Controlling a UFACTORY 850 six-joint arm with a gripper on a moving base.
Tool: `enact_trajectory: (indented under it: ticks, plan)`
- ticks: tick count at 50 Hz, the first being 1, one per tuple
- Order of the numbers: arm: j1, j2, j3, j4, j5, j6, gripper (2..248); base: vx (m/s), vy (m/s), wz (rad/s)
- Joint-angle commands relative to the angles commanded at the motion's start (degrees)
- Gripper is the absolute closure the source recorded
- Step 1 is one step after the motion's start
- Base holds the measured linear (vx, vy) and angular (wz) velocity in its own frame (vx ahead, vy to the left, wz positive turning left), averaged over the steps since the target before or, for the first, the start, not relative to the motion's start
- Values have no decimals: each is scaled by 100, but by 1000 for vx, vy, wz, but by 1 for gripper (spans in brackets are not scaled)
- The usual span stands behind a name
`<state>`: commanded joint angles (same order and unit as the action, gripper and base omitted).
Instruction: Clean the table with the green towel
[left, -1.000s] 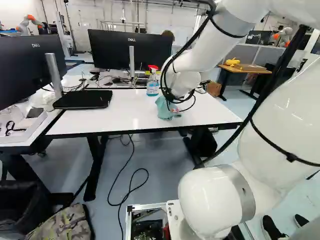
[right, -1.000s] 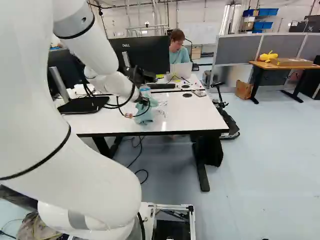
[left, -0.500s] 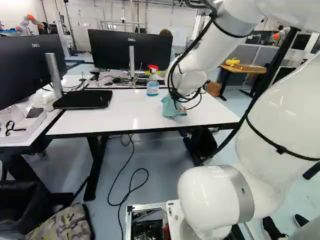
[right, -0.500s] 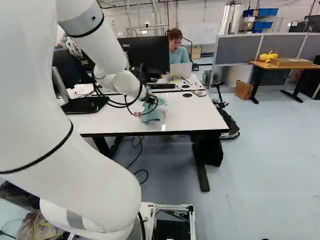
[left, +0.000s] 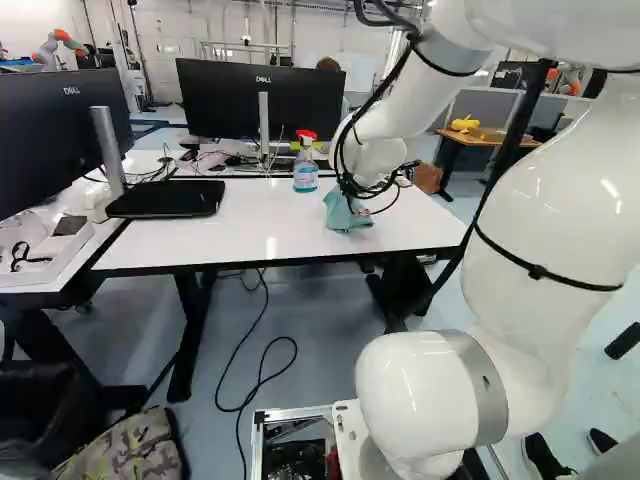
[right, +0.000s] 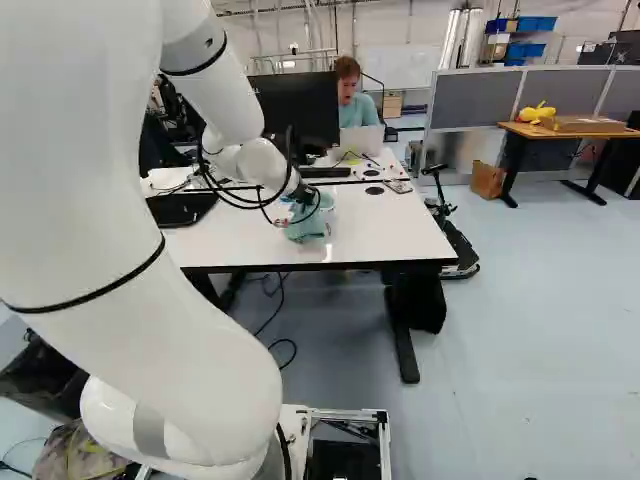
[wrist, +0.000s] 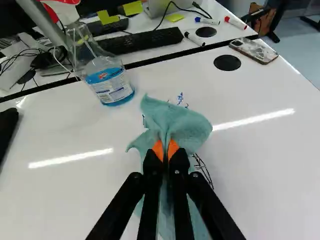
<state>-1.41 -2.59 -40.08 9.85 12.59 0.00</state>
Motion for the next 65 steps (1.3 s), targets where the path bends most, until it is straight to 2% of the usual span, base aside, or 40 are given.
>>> enact_trajectory:
  ticks: [37,51,65]
  plan:
    - [-17,-682,-184,0,0,0,219,0,0,0]
    - [-17,-682,-184,0,-12,0,219,0,0,0]
    - [-17,-682,-184,0,-209,0,219,0,0,0]
